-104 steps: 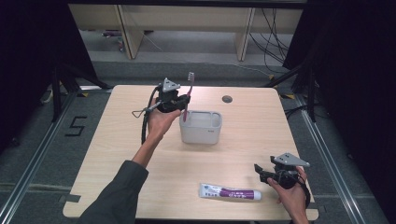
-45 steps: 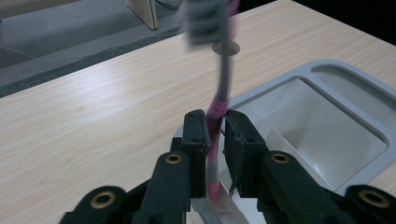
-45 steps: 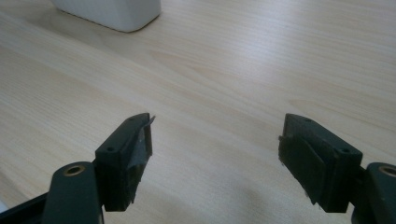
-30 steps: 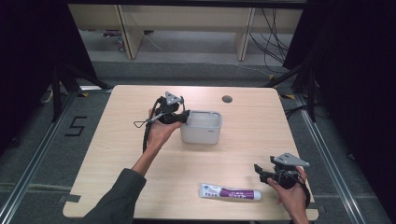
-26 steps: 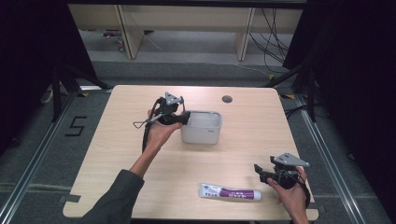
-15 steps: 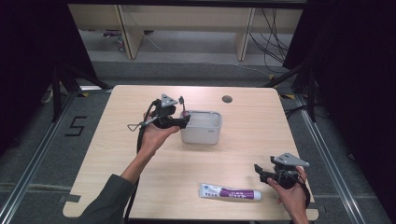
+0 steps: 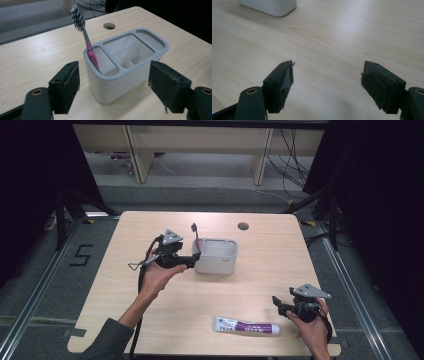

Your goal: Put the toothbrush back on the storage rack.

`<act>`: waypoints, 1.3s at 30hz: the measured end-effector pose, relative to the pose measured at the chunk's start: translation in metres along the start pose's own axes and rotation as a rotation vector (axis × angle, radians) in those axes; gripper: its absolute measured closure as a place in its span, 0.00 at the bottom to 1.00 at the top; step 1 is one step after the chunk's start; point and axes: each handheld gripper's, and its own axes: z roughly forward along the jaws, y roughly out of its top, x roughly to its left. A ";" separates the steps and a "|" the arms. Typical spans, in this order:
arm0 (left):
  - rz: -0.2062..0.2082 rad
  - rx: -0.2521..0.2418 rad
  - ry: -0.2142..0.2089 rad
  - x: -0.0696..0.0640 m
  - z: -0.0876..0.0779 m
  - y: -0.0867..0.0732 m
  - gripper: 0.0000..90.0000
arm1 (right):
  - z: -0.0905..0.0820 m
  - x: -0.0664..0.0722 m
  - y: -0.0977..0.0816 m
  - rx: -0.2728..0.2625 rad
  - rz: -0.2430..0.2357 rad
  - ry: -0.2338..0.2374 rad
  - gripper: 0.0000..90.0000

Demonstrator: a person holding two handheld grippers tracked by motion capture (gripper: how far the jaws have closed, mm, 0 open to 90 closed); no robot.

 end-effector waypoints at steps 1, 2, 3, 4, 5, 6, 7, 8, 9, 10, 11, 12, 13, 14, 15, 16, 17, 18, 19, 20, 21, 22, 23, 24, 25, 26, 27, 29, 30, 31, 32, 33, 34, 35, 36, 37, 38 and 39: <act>0.000 -0.001 -0.003 0.000 -0.002 -0.002 0.25 | 0.000 0.000 0.000 0.006 -0.004 -0.001 0.29; 0.002 -0.006 -0.009 0.000 -0.003 -0.003 0.25 | 0.000 0.000 0.000 0.006 -0.005 -0.001 0.29; 0.005 -0.011 -0.013 0.000 -0.004 -0.005 0.25 | 0.000 0.000 0.000 0.008 -0.001 0.005 0.29; 0.003 -0.012 -0.018 0.000 -0.006 -0.008 0.25 | -0.001 0.000 0.000 0.007 -0.001 0.001 0.29; 0.011 -0.015 -0.024 0.000 -0.007 -0.010 0.25 | 0.001 0.000 0.000 -0.003 0.003 0.004 0.29; 0.013 -0.011 -0.025 0.001 -0.008 -0.012 0.25 | 0.000 0.000 0.000 0.009 0.001 0.007 0.29; 0.012 -0.011 -0.028 0.001 -0.009 -0.015 0.25 | 0.000 0.000 0.000 0.008 0.001 0.009 0.29; 0.000 -0.016 -0.029 0.001 -0.009 -0.018 0.25 | 0.000 0.001 0.000 0.012 0.007 0.013 0.29; -0.001 -0.018 -0.034 0.002 -0.009 -0.020 0.25 | -0.001 0.000 0.000 0.008 0.000 0.002 0.29; -0.006 -0.017 -0.033 0.002 -0.010 -0.022 0.25 | 0.000 0.000 0.000 0.005 -0.008 0.004 0.29; -0.005 -0.017 -0.039 0.003 -0.010 -0.024 0.25 | 0.000 -0.001 0.000 0.004 -0.016 0.007 0.29; -0.009 -0.015 -0.038 0.003 -0.011 -0.027 0.25 | 0.000 -0.001 0.000 0.004 -0.016 0.007 0.29; -0.010 -0.015 -0.044 0.004 -0.011 -0.029 0.25 | 0.000 0.000 0.000 0.004 -0.015 0.006 0.29; -0.012 -0.018 -0.044 0.004 -0.011 -0.031 0.25 | 0.000 0.000 0.000 0.005 -0.012 0.006 0.29; -0.018 -0.027 -0.054 0.004 -0.012 -0.033 0.25 | 0.001 0.000 0.000 0.002 -0.016 -0.003 0.29; -0.018 -0.029 -0.050 0.005 -0.012 -0.036 0.25 | 0.001 0.000 0.000 0.001 -0.013 0.003 0.29; -0.012 -0.022 -0.053 0.005 -0.012 -0.038 0.25 | 0.001 0.000 0.000 0.005 -0.013 -0.004 0.29; -0.003 -0.015 -0.057 0.005 -0.012 -0.040 0.25 | 0.001 0.001 0.000 0.006 -0.005 -0.002 0.29; -0.001 -0.019 -0.057 0.004 -0.011 -0.042 0.25 | 0.001 0.001 0.000 0.003 -0.006 0.005 0.29; 0.000 -0.013 -0.059 0.005 -0.011 -0.044 0.25 | 0.001 0.001 0.000 0.006 0.003 0.002 0.29; 0.005 -0.006 -0.061 0.005 -0.010 -0.046 0.24 | 0.000 0.002 0.000 0.007 0.005 0.003 0.29; 0.004 -0.003 -0.062 0.006 -0.009 -0.048 0.24 | 0.000 0.001 0.000 0.009 -0.005 -0.002 0.29; 0.004 0.001 -0.059 0.006 -0.008 -0.049 0.24 | -0.001 0.001 0.000 0.008 -0.006 -0.002 0.29; 0.020 0.018 -0.064 0.007 -0.008 -0.050 0.24 | 0.000 0.001 0.000 0.002 -0.005 0.001 0.29; 0.004 0.007 -0.064 0.006 -0.006 -0.052 0.24 | 0.000 0.001 0.000 -0.004 -0.008 -0.002 0.29; 0.006 0.014 -0.061 0.006 -0.005 -0.054 0.24 | 0.000 0.001 0.000 -0.001 -0.013 -0.002 0.29; 0.004 0.017 -0.063 0.005 -0.005 -0.055 0.24 | 0.000 0.001 0.000 0.003 -0.021 0.004 0.29; 0.007 0.023 -0.071 0.005 -0.003 -0.058 0.24 | 0.000 0.003 0.000 -0.002 0.009 0.005 0.29; 0.004 0.022 -0.071 0.005 -0.003 -0.060 0.24 | 0.000 0.004 0.000 0.006 0.024 0.009 0.29; 0.008 0.030 -0.066 0.005 -0.003 -0.061 0.24 | 0.000 0.004 0.000 0.011 0.023 0.006 0.29; 0.021 0.042 -0.080 0.006 -0.003 -0.062 0.24 | 0.000 0.004 0.000 0.008 0.023 0.009 0.29; 0.017 0.040 -0.071 0.006 -0.004 -0.063 0.24 | -0.002 0.004 0.001 0.012 0.020 0.009 0.29; 0.007 0.030 -0.079 0.006 -0.003 -0.064 0.24 | -0.001 0.001 0.001 0.000 -0.009 0.003 0.29; 0.004 0.032 -0.074 0.006 -0.004 -0.065 0.24 | -0.001 0.003 0.001 0.013 0.024 0.007 0.29; -0.001 0.027 -0.073 0.006 -0.004 -0.066 0.24 | -0.001 0.005 0.000 0.027 0.044 0.004 0.29; -0.002 0.034 -0.070 0.007 -0.006 -0.067 0.24 | 0.001 -0.001 0.001 -0.006 -0.026 -0.001 0.29; -0.004 0.030 -0.071 0.008 -0.006 -0.068 0.24 | 0.001 0.001 0.001 0.003 -0.010 0.010 0.29; -0.006 0.034 -0.070 0.008 -0.007 -0.068 0.24 | 0.000 0.001 0.001 0.000 -0.009 0.017 0.29</act>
